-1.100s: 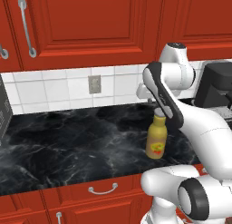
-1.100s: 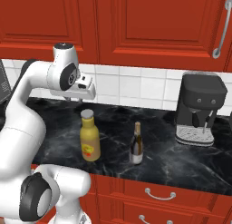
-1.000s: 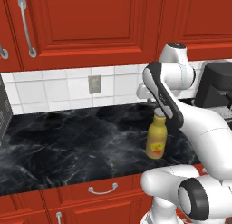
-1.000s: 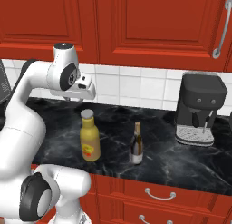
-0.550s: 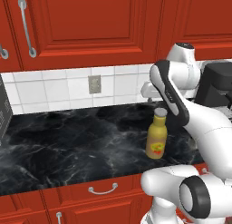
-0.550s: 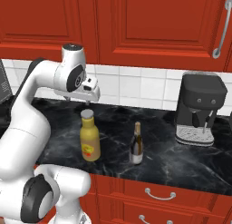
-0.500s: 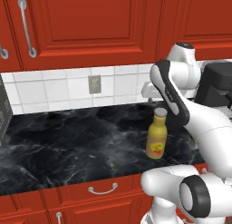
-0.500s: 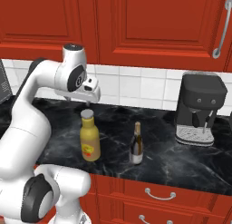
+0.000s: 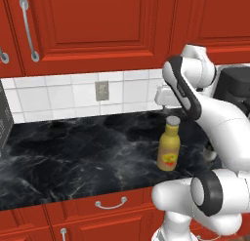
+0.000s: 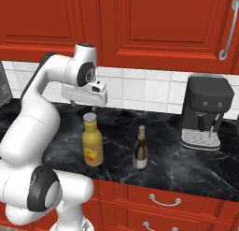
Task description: There is a wine glass and glass cup on the dining counter. Place the wine bottle next to the wine glass and the juice bottle next to the glass cup.
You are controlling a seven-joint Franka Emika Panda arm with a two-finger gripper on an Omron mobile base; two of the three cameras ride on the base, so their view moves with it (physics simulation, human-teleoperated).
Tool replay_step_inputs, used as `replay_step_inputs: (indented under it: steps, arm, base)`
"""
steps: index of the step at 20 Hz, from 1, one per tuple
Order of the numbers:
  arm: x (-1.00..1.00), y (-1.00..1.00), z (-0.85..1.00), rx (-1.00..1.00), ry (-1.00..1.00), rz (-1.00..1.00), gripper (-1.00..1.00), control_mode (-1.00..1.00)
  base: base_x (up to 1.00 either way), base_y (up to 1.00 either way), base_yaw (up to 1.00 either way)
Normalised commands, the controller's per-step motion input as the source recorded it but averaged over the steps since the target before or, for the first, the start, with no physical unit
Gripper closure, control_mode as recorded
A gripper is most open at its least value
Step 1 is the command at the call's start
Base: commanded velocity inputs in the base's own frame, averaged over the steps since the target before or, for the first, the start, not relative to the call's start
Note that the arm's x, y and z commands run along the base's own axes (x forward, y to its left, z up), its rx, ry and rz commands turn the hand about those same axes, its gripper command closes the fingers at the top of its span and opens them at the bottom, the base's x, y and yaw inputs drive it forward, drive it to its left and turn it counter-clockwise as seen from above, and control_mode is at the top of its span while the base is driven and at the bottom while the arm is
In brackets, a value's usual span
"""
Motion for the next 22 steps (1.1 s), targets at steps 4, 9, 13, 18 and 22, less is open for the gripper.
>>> replay_step_inputs:
  steps: [4, 9, 13, 18, 22]
  arm:
    - [0.00, -0.03, -0.11, -0.05, 0.01, 0.00, -1.00, -1.00]
    - [0.00, 0.00, -0.19, -0.15, -0.01, 0.00, -1.00, -1.00]
    - [-0.01, 0.00, -0.27, -0.15, -0.09, 0.00, -1.00, -1.00]
    - [0.00, 0.00, -0.23, -0.06, -0.14, 0.00, -1.00, -1.00]
    - [-0.06, -0.03, -0.04, 0.00, -0.03, 0.00, -1.00, -1.00]
  base:
    - [0.00, 0.00, 0.00]
    - [0.00, 0.00, 0.00]
    - [0.00, 0.00, 0.00]
    - [0.00, 0.00, 0.00]
    - [0.00, 0.00, 0.00]
